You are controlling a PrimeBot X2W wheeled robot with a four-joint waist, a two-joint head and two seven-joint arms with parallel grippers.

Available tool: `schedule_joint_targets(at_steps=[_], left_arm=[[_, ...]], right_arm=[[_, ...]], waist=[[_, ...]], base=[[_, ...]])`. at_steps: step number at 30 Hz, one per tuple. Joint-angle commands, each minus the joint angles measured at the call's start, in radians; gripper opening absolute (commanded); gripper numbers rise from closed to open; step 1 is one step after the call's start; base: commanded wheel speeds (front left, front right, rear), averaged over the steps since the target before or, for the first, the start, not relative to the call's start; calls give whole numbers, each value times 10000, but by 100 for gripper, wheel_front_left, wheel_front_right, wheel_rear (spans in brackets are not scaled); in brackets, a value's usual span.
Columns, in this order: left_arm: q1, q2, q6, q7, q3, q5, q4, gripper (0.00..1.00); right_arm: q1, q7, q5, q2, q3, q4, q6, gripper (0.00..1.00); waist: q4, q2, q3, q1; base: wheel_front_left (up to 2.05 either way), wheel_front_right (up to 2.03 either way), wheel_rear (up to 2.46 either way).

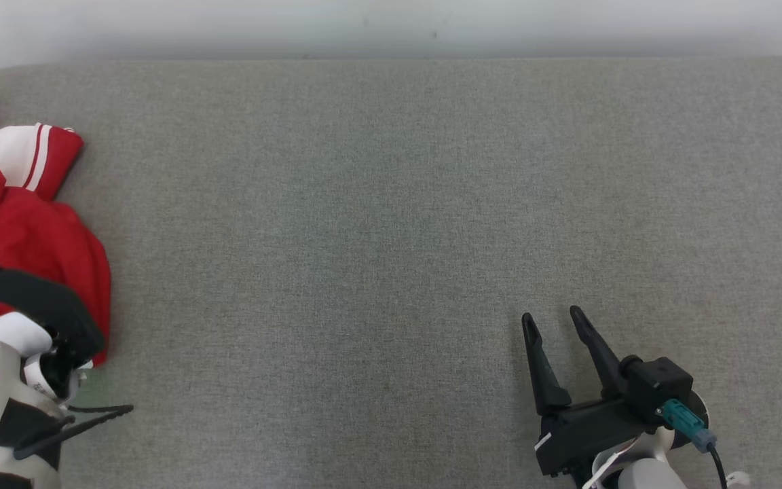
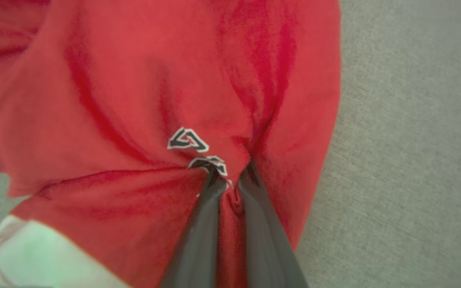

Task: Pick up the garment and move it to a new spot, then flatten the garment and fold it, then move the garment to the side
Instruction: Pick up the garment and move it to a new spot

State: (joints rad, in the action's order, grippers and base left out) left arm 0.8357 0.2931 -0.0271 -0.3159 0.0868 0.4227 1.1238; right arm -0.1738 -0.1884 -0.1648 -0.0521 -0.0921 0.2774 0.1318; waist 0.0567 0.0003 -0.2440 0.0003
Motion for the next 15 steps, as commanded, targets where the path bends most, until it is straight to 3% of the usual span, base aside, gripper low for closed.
schedule_joint_targets(at_steps=[1,10,15], left_arm=[[68,16,-89,-24,-57,-61,-59,0],[861,349,-665,76,-649,-340,-1544,0],[1302,52,-955,-64,-1053,-32,-3238,0]], right_arm=[[41,-77,-71,34,-73,30,-21,100],[351,-437,-686,27,-271,850,-21,100],[553,-610,-1025,27,-224,1230,-21,100]], waist=[[237,-3,279,-3],[887,-3,1773,-3],[854,-3,2505,-3]], base=[[0,0,0],[0,0,0],[0,0,0]])
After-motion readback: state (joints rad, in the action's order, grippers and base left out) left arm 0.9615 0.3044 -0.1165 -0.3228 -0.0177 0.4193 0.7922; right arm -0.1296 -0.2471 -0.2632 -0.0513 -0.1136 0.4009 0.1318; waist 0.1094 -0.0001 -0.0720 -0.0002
